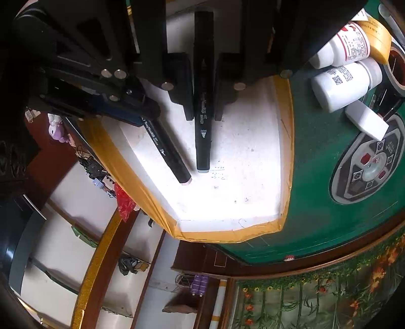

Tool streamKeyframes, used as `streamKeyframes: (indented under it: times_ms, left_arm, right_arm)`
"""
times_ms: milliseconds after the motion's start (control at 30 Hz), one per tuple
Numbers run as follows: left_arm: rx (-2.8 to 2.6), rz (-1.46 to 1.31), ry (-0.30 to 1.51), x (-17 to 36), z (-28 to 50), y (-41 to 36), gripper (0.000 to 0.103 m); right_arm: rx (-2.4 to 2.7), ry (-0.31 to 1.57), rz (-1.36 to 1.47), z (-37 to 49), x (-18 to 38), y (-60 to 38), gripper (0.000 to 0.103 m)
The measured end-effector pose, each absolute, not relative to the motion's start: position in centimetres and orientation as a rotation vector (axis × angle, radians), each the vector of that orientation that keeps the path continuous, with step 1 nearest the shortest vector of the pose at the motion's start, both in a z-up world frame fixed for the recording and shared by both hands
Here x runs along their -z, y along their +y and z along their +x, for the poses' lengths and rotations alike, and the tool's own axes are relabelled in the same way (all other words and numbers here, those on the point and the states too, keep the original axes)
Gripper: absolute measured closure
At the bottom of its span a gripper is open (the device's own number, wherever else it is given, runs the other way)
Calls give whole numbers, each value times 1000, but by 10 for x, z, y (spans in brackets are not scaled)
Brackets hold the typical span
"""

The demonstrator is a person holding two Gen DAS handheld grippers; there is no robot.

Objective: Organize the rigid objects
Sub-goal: 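Lower the markers into the tray and open both grippers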

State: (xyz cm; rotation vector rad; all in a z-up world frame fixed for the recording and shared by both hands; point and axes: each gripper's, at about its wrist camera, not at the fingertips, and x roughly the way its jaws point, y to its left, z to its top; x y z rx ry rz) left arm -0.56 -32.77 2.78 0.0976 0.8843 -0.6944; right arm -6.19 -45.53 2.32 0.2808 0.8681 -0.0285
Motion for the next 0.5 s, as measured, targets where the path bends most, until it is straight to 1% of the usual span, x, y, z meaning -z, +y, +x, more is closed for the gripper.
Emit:
streamKeyframes:
  times_ms: [500]
  left_arm:
    - [728,59,904,-28,-4,-324,88]
  right_arm:
    - [63,885,266,-63,-22,-454,88]
